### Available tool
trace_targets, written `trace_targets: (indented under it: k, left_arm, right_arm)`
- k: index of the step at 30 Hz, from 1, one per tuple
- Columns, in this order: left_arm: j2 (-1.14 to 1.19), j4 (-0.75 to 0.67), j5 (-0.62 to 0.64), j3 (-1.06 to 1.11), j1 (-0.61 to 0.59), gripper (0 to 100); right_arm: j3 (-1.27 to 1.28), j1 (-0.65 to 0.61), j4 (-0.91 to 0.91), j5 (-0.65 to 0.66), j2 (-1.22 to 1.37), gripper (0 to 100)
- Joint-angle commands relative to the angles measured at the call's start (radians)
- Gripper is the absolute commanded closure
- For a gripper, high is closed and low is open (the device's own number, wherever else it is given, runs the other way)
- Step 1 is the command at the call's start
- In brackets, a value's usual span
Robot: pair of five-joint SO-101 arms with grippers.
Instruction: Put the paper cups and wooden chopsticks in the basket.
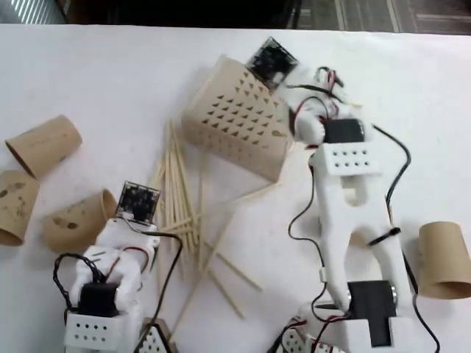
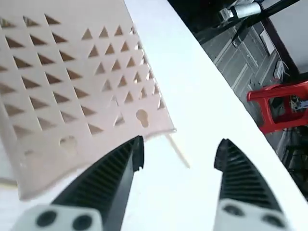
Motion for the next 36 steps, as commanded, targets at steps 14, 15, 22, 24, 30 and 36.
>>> trace_targets:
  k: [14, 15, 22, 24, 30, 36]
  left_arm:
    - [-0.008, -0.021, -0.005, -0.005, 0.001, 98]
    - [-0.008, -0.021, -0.005, -0.005, 0.001, 98]
    - [-0.008, -0.021, -0.005, -0.005, 0.001, 98]
    - [-0.008, -0.021, -0.005, -0.005, 0.001, 98]
    - [-0.008, -0.021, -0.005, -0.005, 0.001, 98]
    - [-0.008, -0.021, -0.005, -0.005, 0.001, 98]
  right_arm:
    - [0.404, 0.012, -0.34, 0.391, -0.041, 76.5]
    - [0.423, 0.008, -0.375, 0.391, -0.041, 76.5]
    - [0.523, -0.018, -0.532, 0.37, -0.042, 76.8]
    - [0.548, -0.042, -0.581, 0.292, -0.048, 76.8]
    - [0.621, -0.116, -0.734, 0.176, -0.039, 80.2]
    - [0.66, -0.137, -0.865, 0.129, -0.048, 96.7]
